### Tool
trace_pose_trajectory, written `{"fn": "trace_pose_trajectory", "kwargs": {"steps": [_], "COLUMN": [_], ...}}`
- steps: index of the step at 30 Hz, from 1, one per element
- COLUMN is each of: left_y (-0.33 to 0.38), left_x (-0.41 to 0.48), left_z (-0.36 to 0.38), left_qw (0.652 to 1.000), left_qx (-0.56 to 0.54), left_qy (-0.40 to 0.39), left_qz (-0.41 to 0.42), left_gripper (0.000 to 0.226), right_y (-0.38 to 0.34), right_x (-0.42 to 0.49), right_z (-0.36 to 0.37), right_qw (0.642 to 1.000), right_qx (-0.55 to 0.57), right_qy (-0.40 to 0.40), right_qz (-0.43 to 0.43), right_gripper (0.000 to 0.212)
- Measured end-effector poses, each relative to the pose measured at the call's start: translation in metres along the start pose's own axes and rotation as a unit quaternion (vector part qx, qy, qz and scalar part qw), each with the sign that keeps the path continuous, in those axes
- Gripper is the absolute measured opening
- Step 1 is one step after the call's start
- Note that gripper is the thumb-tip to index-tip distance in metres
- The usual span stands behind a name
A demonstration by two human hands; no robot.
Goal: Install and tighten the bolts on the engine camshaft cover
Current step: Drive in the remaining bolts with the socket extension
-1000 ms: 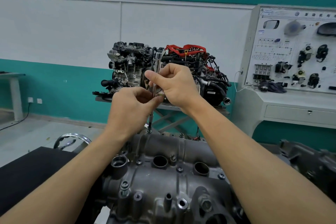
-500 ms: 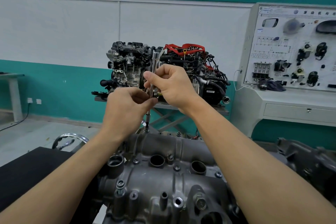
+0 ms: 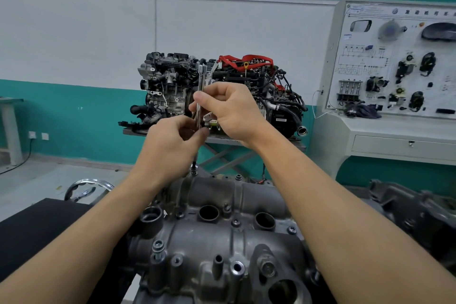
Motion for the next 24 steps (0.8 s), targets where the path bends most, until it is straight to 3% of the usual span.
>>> {"fn": "trace_pose_trajectory", "kwargs": {"steps": [4,12,17,21,24], "left_y": [-0.0001,0.0045,0.0042,0.0061,0.0051], "left_x": [-0.0012,-0.0047,-0.0037,-0.0047,-0.004], "left_z": [-0.0028,0.0038,0.004,-0.0039,-0.0019], "left_qw": [0.999,0.999,0.999,0.999,0.999], "left_qx": [-0.015,0.002,0.019,-0.005,0.011], "left_qy": [0.038,-0.044,-0.031,0.046,0.034], "left_qz": [-0.009,-0.011,-0.027,-0.012,0.0], "left_gripper": [0.012,0.02,0.017,0.012,0.019], "right_y": [0.0041,0.0029,0.005,0.0066,0.0038], "right_x": [0.0012,-0.0013,-0.0006,-0.0002,-0.0016], "right_z": [-0.002,0.0007,-0.0006,0.0023,0.0011], "right_qw": [1.0,0.997,1.0,0.998,0.998], "right_qx": [-0.002,0.026,-0.02,-0.046,-0.045], "right_qy": [0.025,-0.071,-0.012,0.03,0.039], "right_qz": [-0.001,0.013,-0.003,0.002,0.011], "right_gripper": [0.013,0.018,0.012,0.022,0.026]}}
Point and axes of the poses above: each hand's wrist, its own x-axis towards the middle knuckle, its own z-axis out of the palm, y = z × x, the point moved 2 cm from there along x, towards the middle knuckle, and after that the axes turned 14 degrees about -x, right-handed, at the moved point
